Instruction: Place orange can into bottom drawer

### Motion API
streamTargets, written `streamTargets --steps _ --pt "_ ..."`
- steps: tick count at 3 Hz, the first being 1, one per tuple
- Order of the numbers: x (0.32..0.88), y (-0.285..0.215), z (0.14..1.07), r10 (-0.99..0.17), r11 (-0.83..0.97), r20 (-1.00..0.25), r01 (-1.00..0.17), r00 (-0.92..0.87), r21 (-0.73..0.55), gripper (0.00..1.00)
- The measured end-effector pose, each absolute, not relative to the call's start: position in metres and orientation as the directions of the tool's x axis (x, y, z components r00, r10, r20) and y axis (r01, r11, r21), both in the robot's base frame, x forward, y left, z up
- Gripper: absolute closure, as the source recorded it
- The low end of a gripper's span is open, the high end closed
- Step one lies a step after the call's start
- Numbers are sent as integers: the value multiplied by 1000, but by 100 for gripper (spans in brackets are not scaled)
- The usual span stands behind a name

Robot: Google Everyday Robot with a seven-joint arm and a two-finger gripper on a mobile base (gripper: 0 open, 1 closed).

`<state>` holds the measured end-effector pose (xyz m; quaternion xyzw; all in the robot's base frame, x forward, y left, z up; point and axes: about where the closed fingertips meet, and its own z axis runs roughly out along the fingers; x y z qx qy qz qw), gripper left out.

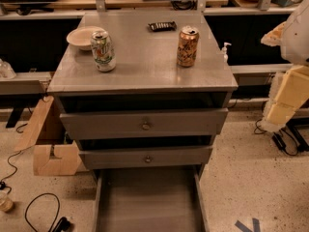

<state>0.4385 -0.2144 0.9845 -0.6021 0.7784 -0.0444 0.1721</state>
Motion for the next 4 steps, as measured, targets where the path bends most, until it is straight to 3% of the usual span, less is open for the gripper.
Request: streamTargets --steps 2,4 --pt "455 -217 983 -946 275 -256 -911 -199 -306 0" --pt "534 -226 959 -815 387 -567 -844 -124 -372 0"
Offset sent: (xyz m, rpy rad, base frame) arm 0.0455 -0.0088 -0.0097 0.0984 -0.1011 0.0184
